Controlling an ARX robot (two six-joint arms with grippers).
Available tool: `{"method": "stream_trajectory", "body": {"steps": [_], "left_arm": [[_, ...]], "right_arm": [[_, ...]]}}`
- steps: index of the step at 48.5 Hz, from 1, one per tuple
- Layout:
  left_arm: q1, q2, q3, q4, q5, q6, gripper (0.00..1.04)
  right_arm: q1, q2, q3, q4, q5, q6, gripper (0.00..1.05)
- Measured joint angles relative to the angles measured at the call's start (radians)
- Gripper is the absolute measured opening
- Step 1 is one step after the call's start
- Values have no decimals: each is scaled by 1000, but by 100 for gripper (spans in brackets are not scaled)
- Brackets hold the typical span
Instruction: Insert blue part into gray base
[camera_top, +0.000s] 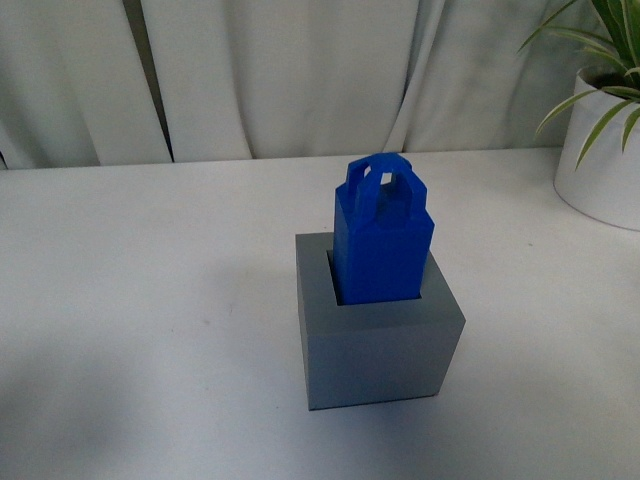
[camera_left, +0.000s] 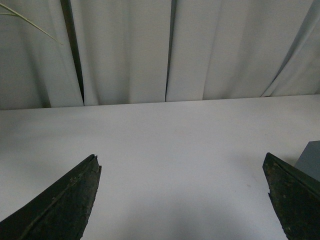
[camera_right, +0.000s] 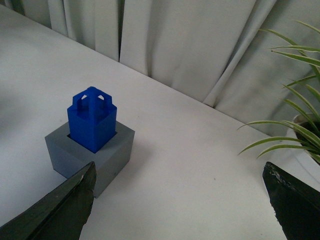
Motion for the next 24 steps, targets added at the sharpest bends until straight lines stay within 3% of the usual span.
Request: {"method": "stream_trajectory", "body": {"steps": [9, 11, 13, 16, 19, 24], "left_arm": [[0, 0, 0, 0, 0, 0, 99], [0, 0, 0, 0, 0, 0, 99], [0, 0, 0, 0, 0, 0, 99], [0, 0, 0, 0, 0, 0, 99], [0, 0, 0, 0, 0, 0, 99], [0, 0, 0, 0, 0, 0, 99]], "right_arm": [[0, 6, -4, 5, 8, 40, 97], [20, -8, -26, 64, 102, 79, 94], [59, -34, -76, 178, 290, 153, 87], [84, -64, -130, 281, 470, 238, 78], [90, -89, -165, 323, 598, 296, 69], [91, -124, -206, 333, 666, 345, 55]]}}
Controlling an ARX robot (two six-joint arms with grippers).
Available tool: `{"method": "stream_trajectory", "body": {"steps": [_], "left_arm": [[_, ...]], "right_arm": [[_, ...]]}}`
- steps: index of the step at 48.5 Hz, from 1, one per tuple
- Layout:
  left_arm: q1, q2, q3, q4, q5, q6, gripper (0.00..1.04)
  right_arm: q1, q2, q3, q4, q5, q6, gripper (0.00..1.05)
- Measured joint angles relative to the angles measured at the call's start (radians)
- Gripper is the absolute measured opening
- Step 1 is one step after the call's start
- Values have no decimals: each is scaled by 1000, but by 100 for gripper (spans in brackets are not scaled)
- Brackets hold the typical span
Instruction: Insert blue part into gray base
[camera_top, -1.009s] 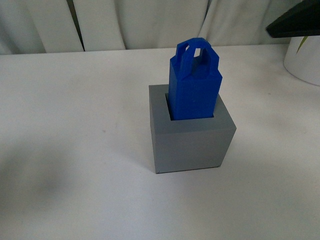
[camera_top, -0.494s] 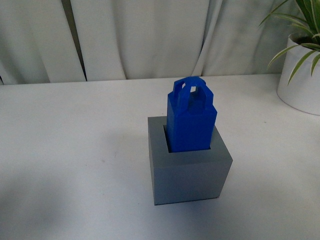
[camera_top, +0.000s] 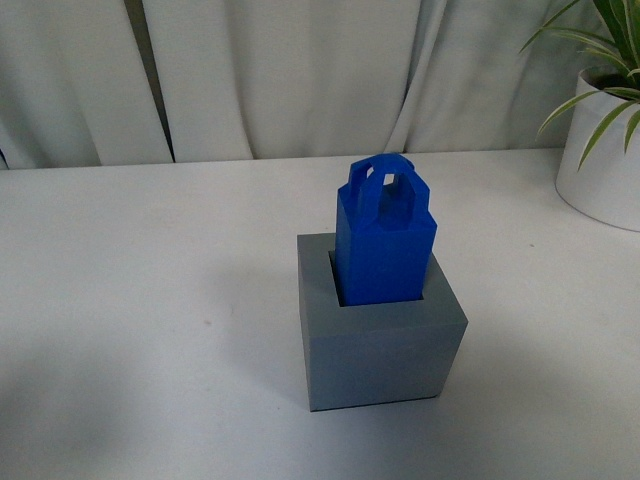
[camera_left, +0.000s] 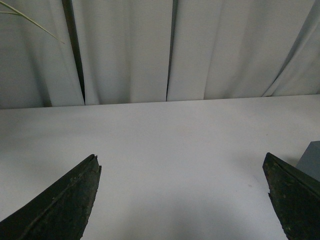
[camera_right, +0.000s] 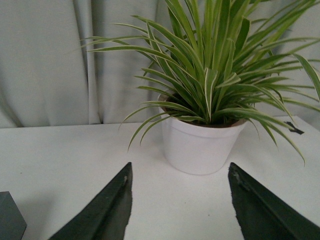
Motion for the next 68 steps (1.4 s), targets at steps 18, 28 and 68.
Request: {"method": "stream_trajectory", "body": {"steps": [18, 28, 68], "left_arm": [[0, 0, 0, 0, 0, 0, 99], [0, 0, 0, 0, 0, 0, 99], [0, 0, 0, 0, 0, 0, 99]], "right_arm": [[5, -118, -101, -20, -2, 36, 1], [5, -214, -145, -68, -2, 41, 2], [5, -593, -208, -389, -5, 42, 2]]}}
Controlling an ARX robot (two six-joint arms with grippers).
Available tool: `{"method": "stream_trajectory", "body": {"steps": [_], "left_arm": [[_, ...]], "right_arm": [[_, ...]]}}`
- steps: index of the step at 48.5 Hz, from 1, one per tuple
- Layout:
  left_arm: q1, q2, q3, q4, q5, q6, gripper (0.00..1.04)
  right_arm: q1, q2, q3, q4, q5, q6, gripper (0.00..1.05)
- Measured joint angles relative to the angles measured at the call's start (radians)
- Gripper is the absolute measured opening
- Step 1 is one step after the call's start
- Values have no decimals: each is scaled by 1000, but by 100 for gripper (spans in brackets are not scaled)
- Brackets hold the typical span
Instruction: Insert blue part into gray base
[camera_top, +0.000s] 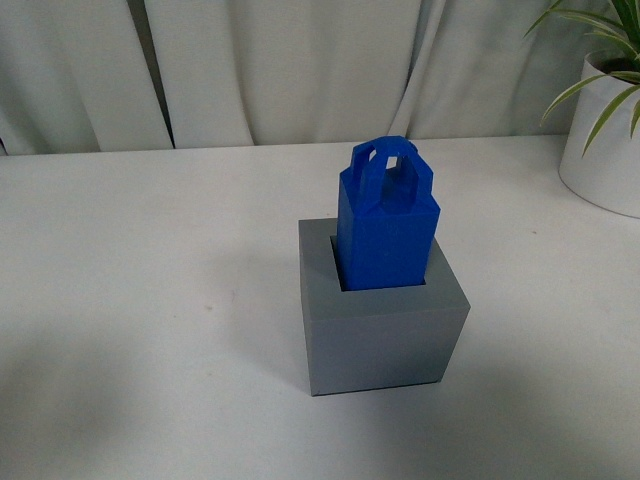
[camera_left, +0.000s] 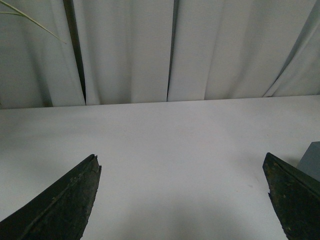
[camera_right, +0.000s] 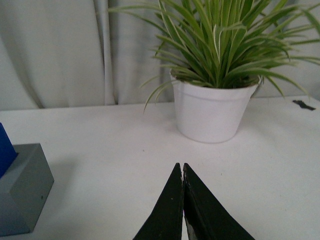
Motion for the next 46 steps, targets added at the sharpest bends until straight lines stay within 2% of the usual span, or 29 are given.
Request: {"method": "stream_trajectory", "body": {"steps": [8, 23, 31, 46], "left_arm": [[0, 0, 0, 0, 0, 0, 99], [0, 0, 0, 0, 0, 0, 99], [0, 0, 0, 0, 0, 0, 99], [0, 0, 0, 0, 0, 0, 99]], "right_arm": [[0, -12, 0, -5, 0, 0, 4], [0, -13, 0, -5, -1, 0, 73], [0, -13, 0, -5, 0, 0, 98], [0, -13, 0, -5, -1, 2, 97]]}}
